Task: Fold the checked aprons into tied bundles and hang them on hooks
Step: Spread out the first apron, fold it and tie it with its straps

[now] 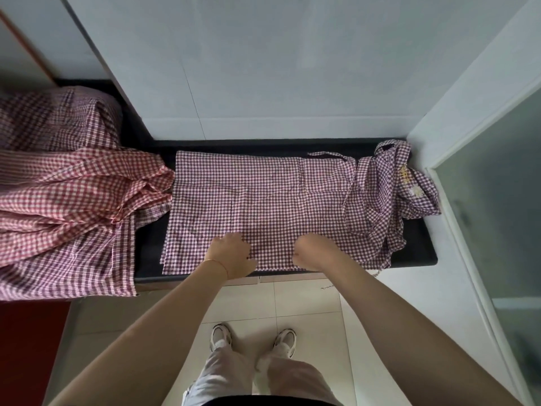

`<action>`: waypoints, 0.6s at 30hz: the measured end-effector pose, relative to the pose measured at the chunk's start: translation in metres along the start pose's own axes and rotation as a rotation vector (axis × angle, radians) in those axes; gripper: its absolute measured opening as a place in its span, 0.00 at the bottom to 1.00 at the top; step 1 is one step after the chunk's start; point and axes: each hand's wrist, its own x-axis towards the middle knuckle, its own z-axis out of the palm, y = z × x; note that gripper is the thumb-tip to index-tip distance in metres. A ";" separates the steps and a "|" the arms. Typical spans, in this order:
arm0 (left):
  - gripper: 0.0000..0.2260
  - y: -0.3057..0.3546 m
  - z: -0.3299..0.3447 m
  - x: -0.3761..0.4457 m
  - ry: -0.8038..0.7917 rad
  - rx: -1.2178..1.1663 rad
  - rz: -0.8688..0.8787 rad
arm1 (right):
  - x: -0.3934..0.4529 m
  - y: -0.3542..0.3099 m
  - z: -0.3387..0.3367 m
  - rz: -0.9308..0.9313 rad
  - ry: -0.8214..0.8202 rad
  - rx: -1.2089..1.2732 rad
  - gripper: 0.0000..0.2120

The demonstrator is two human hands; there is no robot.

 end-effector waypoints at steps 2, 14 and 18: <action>0.17 -0.004 0.005 0.002 0.154 -0.095 -0.142 | 0.004 -0.002 0.006 0.003 0.219 0.010 0.10; 0.26 -0.046 0.017 -0.003 0.297 -0.504 -0.634 | 0.030 0.010 -0.005 0.167 0.110 0.021 0.40; 0.25 -0.064 0.020 -0.009 0.201 -0.637 -0.811 | 0.034 -0.008 -0.014 0.102 0.246 -0.055 0.26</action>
